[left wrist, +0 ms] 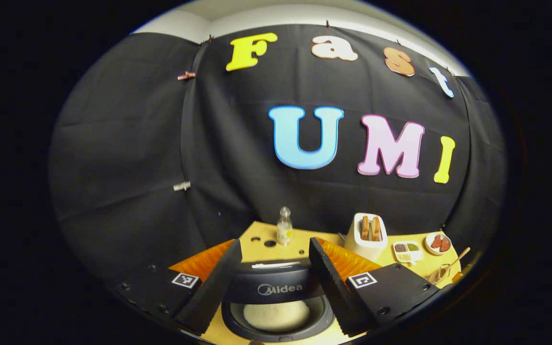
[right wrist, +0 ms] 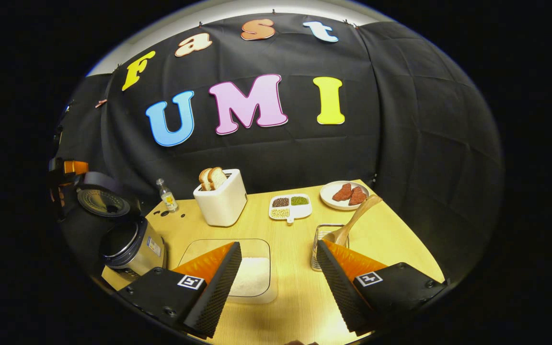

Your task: Close the left gripper, press the button to open the rice cooker; take a wooden spoon from the chopstick holder with the right hand, scoop a spoonful of rice and pour it into the rice cooker, then put the wooden spoon back into the chopstick holder.

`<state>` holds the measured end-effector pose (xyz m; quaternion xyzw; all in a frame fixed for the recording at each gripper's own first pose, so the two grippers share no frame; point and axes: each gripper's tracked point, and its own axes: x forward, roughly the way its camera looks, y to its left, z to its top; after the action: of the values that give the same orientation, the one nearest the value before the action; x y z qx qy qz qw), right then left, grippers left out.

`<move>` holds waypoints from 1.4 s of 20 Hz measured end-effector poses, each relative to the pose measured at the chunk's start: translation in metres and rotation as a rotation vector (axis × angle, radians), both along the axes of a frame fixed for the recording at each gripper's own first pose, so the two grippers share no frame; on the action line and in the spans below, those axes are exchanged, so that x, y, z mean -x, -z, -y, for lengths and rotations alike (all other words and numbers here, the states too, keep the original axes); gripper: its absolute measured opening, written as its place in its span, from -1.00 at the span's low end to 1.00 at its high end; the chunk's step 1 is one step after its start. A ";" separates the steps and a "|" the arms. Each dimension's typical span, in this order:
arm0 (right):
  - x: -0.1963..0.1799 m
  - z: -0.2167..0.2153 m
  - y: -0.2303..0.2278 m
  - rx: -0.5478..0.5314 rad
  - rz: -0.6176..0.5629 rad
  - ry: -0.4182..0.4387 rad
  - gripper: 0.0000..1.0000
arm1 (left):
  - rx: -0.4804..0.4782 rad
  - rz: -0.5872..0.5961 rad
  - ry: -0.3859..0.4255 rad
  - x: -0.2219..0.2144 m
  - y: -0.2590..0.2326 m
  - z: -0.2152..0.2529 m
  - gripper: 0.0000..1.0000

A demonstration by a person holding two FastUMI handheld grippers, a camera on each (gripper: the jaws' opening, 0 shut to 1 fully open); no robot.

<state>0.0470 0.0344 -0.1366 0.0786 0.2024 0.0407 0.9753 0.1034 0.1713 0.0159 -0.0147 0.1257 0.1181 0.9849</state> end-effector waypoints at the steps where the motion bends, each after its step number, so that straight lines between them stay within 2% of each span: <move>1: 0.001 -0.001 0.000 -0.003 -0.003 -0.009 0.97 | 0.020 -0.041 -0.002 0.006 0.017 0.002 0.95; 6: 0.006 -0.001 0.007 0.012 -0.022 -0.041 0.97 | 0.024 -0.148 -0.017 0.031 0.097 0.010 0.95; 9: 0.013 0.002 0.011 0.010 -0.038 -0.042 0.97 | 0.007 -0.147 -0.029 0.038 0.125 0.013 0.94; 15: 0.021 0.011 0.016 0.026 -0.050 -0.042 0.97 | -0.013 -0.134 -0.057 0.040 0.151 0.014 0.94; 23: 0.024 0.014 0.022 0.024 -0.070 -0.046 0.97 | -0.039 -0.123 -0.073 0.041 0.159 0.016 0.96; 28: 0.026 0.008 0.025 0.035 -0.077 -0.076 0.97 | -0.050 -0.114 -0.048 0.044 0.167 0.018 0.99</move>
<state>0.0212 0.0262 -0.1620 0.0554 0.2432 0.0709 0.9658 0.0590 0.1534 -0.1507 0.0135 0.1782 0.1453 0.9731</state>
